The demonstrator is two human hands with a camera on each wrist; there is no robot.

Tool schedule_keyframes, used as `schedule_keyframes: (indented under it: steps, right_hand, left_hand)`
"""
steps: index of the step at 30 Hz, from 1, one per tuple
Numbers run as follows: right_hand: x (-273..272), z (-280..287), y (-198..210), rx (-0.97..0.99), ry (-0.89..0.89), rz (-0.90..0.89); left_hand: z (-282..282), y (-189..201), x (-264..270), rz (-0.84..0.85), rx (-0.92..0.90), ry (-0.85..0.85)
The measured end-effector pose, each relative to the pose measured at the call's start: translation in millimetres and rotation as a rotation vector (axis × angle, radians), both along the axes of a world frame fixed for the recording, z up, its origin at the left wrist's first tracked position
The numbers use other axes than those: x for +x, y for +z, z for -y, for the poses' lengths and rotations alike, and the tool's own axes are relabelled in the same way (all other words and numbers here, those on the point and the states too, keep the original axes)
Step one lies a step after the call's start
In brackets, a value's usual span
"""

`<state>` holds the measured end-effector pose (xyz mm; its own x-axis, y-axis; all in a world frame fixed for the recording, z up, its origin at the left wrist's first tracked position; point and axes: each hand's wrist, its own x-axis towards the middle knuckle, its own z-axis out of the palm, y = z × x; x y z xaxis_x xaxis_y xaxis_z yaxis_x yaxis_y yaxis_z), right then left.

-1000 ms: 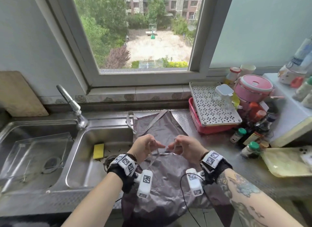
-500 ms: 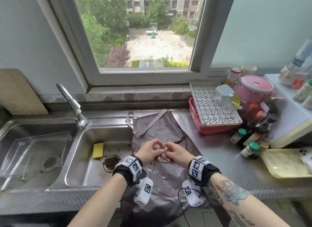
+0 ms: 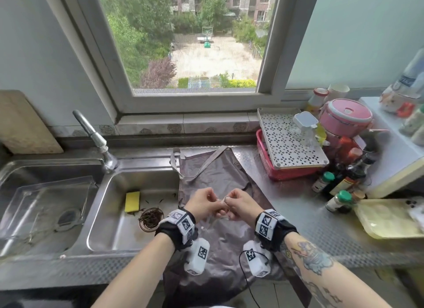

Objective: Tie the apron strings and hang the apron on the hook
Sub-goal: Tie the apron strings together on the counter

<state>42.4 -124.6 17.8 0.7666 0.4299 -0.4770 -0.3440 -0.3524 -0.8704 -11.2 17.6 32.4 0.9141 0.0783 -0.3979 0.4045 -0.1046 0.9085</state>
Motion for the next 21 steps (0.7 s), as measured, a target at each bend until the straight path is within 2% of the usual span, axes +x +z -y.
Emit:
schedule_keyframes:
  steps: [2,3,5,7,9,11,13,15,17,21]
  right_hand:
    - [3,1,0,-0.054,-0.037,-0.031]
    - [4,2,-1,-0.070,-0.037,-0.037]
    - [7,6,-1,-0.084,-0.021,-0.044]
    - [10,8,-1,-0.086,-0.005,-0.027]
    - [12,10,4,-0.042,-0.007,0.017]
    - [11,12,9,0.012,0.015,0.046]
    - [10,13,10,0.001,0.096,0.083]
    - [7,14,9,-0.065,0.178,0.151]
    - [8,17,6,-0.128,0.180,0.238]
    - [5,20,5,-0.030,0.124,0.322]
  left_hand:
    - [4,0,2,0.174,0.503,-0.177]
    - [5,0,1,0.284,0.646,-0.252]
    - [10,0,-3,0.403,0.741,-0.325]
    - [13,1,-6,0.371,0.779,-0.326]
    - [15,7,-5,0.219,0.702,-0.247]
    - [16,11,-1,0.006,0.371,-0.063]
    - [13,13,3,-0.108,0.110,0.073]
    - [7,13,6,-0.143,0.029,0.126]
    - [5,16,8,-0.183,-0.046,0.201]
    - [6,12,8,-0.259,-0.116,0.267]
